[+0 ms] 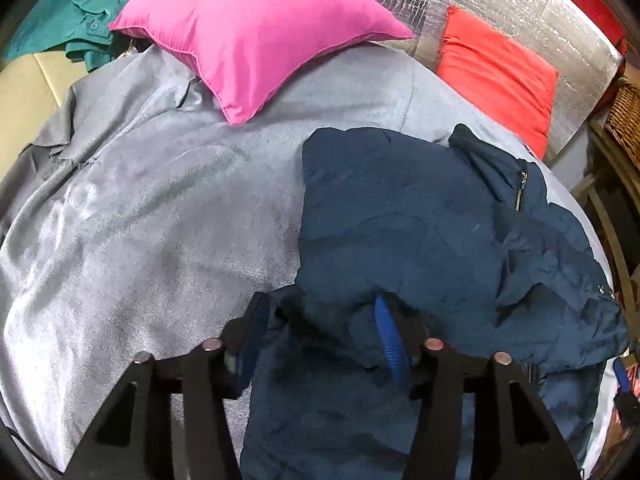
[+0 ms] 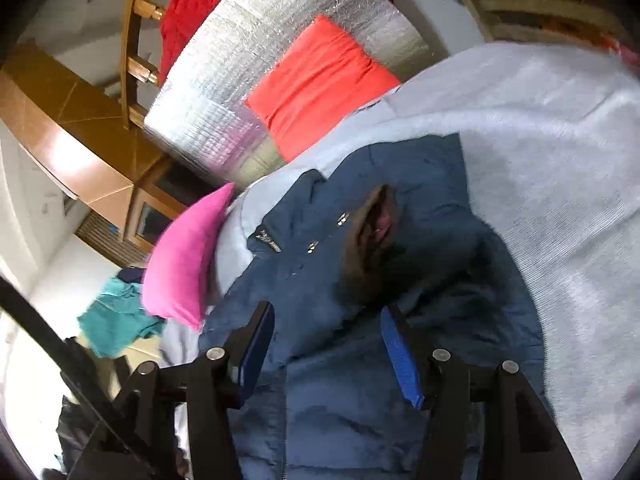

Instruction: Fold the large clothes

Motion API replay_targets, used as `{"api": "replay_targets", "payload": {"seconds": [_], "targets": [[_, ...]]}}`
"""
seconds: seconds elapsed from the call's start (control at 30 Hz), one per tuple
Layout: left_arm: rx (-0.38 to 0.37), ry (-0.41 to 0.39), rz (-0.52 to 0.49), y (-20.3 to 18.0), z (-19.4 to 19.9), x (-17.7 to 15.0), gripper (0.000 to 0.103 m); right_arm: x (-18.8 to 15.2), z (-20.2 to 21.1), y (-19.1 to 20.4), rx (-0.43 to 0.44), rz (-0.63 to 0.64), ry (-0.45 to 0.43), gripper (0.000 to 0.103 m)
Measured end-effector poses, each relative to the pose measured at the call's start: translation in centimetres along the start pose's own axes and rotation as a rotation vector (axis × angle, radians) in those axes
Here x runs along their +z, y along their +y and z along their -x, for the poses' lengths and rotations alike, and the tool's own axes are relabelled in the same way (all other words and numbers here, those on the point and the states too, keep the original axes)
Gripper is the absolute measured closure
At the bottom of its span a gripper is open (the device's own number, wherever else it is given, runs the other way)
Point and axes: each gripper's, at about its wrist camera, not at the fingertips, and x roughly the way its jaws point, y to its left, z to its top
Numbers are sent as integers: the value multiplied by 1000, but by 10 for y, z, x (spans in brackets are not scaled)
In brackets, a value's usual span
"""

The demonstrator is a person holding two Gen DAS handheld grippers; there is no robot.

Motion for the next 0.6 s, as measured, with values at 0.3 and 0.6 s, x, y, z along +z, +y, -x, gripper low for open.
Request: {"api": "replay_targets", "payload": {"seconds": [0.3, 0.6], "targets": [[-6, -2, -26, -4, -7, 0, 86, 22, -26, 8, -80, 87, 19, 92], [46, -22, -85, -12, -20, -3, 86, 18, -66, -2, -203, 195, 116, 91]]}}
